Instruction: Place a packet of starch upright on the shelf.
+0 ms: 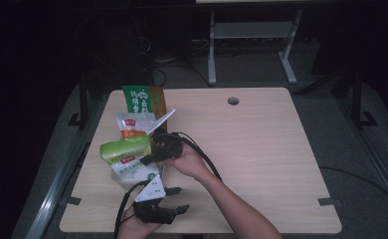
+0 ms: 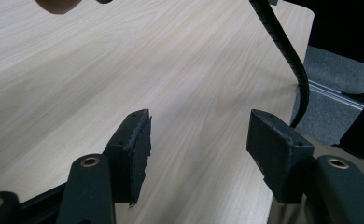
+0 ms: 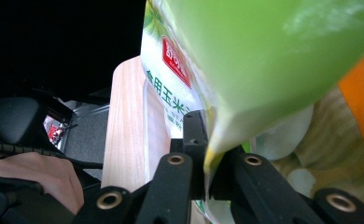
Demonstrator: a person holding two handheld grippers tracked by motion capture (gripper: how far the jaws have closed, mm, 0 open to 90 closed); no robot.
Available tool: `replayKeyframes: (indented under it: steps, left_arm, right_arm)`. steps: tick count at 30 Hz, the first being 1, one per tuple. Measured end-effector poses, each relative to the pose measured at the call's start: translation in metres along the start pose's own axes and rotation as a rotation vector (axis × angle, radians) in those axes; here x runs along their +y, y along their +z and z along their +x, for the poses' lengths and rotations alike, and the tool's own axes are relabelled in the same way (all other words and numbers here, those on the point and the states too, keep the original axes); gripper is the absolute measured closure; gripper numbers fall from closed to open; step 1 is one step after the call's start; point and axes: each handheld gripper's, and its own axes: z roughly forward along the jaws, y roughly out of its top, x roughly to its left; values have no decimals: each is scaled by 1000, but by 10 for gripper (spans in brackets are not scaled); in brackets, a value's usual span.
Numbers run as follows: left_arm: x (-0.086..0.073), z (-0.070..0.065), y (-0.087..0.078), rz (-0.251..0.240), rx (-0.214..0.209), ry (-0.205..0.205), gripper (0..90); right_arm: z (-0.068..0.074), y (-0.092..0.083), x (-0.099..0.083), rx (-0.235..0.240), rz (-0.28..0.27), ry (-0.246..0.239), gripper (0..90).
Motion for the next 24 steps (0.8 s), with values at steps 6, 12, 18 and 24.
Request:
replayKeyframes:
  steps: [6,12,18,24]
  left_arm:
    - [0,1,0,-7,0,-9,383]
    - [1,2,1,-9,7,-18,366]
    - [2,4,2,-7,17,-17,350]
    - [3,5,3,-3,12,-23,347]
  right_arm:
    - [0,-9,-3,-1,-29,-5,753]
    - [-2,-29,-11,-26,-69,12,656]
    - [-7,-45,-25,-32,-77,27,574]
    - [-12,-64,-42,-77,-76,58,508]
